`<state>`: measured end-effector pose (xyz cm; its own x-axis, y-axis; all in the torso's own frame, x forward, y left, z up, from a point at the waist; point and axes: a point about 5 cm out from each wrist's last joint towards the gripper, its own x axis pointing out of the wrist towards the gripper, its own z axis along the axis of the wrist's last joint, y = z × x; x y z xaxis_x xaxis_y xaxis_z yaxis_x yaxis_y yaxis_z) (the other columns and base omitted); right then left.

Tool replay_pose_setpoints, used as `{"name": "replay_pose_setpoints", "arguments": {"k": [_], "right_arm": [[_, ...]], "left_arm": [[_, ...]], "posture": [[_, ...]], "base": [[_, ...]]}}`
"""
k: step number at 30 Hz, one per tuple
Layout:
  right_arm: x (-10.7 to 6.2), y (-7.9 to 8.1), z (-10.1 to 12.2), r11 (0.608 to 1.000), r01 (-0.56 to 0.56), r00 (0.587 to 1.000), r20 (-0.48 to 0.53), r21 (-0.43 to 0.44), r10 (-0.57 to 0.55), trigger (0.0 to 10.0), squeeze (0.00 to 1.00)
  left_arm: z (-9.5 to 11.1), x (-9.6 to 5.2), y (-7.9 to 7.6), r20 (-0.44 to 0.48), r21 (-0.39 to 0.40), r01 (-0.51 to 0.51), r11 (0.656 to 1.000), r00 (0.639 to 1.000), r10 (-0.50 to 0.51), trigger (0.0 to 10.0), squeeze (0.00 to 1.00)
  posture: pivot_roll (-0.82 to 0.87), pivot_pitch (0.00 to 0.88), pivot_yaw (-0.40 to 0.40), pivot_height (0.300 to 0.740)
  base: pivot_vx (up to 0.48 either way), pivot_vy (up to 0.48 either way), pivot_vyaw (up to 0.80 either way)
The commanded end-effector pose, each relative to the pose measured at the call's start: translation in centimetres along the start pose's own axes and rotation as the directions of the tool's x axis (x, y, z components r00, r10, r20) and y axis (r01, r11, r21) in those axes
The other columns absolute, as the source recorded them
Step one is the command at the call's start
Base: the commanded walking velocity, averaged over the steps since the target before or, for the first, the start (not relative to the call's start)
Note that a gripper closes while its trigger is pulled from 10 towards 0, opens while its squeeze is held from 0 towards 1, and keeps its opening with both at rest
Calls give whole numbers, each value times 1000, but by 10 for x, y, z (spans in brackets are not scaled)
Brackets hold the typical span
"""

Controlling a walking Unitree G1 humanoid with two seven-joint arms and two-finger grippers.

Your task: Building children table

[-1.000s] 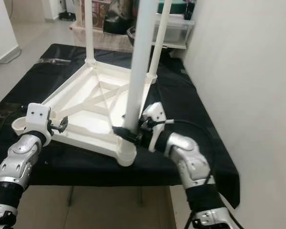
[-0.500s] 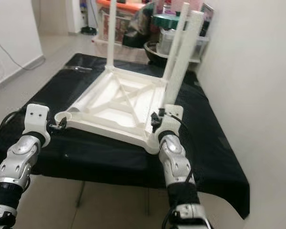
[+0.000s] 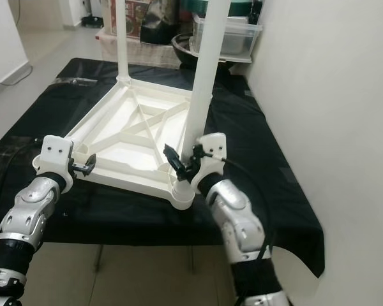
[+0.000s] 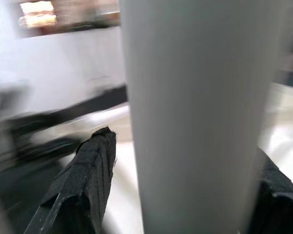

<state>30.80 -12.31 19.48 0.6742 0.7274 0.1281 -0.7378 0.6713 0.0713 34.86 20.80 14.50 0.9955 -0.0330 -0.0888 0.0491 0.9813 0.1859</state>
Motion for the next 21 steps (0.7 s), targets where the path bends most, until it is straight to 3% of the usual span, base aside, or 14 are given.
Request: {"name": "replay_pose_setpoints", "arguments": {"k": [1, 3, 4, 5, 9, 10, 11, 12, 13, 15, 18, 19, 20, 21], "right_arm": [[4, 18, 0, 982, -184, 983, 5, 37, 184, 10000, 0], [4, 21, -1, 974, -224, 974, -11, 43, 225, 10000, 0], [5, 23, -7, 970, -243, 969, -47, 21, 244, 8000, 0], [11, 22, -17, 976, -215, 972, -89, 9, 215, 0, 0], [27, 0, -40, 994, 113, 978, -174, 2, -111, 0, 0], [28, -20, -51, 913, 407, 890, -223, 0, -397, 0, 0], [28, -20, -51, 913, 407, 890, -223, 0, -397, 0, 0], [20, -33, -61, 795, 607, 769, -254, 0, -587, 0, 0], [20, -33, -61, 795, 607, 769, -254, 0, -587, 0, 0], [2, -37, -72, 599, 801, 576, -285, 7, -766, 0, 0], [-2, -28, -71, 589, 808, 571, -281, 25, -772, 0, 0], [0, -15, -68, 622, 782, 608, -275, 44, -745, 4039, 0], [1, -6, -65, 653, 755, 642, -269, 57, -718, 10000, 0], [2, 2, -54, 704, 708, 695, -221, 47, -684, 10000, 0]], "left_arm": [[1, 2, 1, 0, 16, 4, 1000, 1000, -4, 10000, 0], [2, 2, 2, 2, 17, 1, 1000, 1000, -1, 10000, 0], [1, 1, 5, 0, 17, -10, 1000, 1000, 10, 10000, 0], [0, 1, 5, -1, 16, -15, 1000, 1000, 15, 10000, 0], [-3, -3, 3, -4, 12, -14, 1000, 1000, 14, 10000, 0], [-3, -5, 4, -5, 12, -12, 1000, 1000, 12, 10000, 0], [-3, -5, 4, -5, 12, -12, 1000, 1000, 12, 10000, 0], [-5, -6, 5, -10, 16, -14, 1000, 1000, 14, 10000, 0], [-5, -6, 5, -10, 16, -14, 1000, 1000, 14, 10000, 0], [-5, -5, 8, -17, 21, -16, 1000, 1000, 16, 10000, 0], [-3, -3, 8, -13, 25, -11, 1000, 1000, 11, 10000, 0], [-1, -1, 8, -9, 26, -8, 1000, 1000, 8, 10000, 0], [1, 0, 8, -6, 26, -6, 1000, 1000, 6, 10000, 0], [1, 1, 6, -6, 24, -4, 1000, 1000, 4, 10000, 0]], "posture": [[139, 0, -97, 740], [141, 0, -100, 740], [150, 0, -106, 740], [157, 0, -109, 740], [168, 0, -111, 740], [167, 0, -106, 740], [167, 0, -106, 740], [168, 0, -103, 740], [168, 0, -103, 740], [158, 0, -93, 740], [152, 0, -88, 740], [145, 0, -83, 740], [145, 0, -83, 740], [129, 0, -76, 740]], "base": [[0, 0, 0], [0, 0, 0], [0, 0, 0], [0, 0, 0], [0, 0, 0], [0, 0, 0], [0, 0, 0], [0, 0, 0], [0, 0, 0], [0, 0, 0], [0, 0, 0], [0, 0, 0], [0, 0, 0], [0, 0, 0]]}}
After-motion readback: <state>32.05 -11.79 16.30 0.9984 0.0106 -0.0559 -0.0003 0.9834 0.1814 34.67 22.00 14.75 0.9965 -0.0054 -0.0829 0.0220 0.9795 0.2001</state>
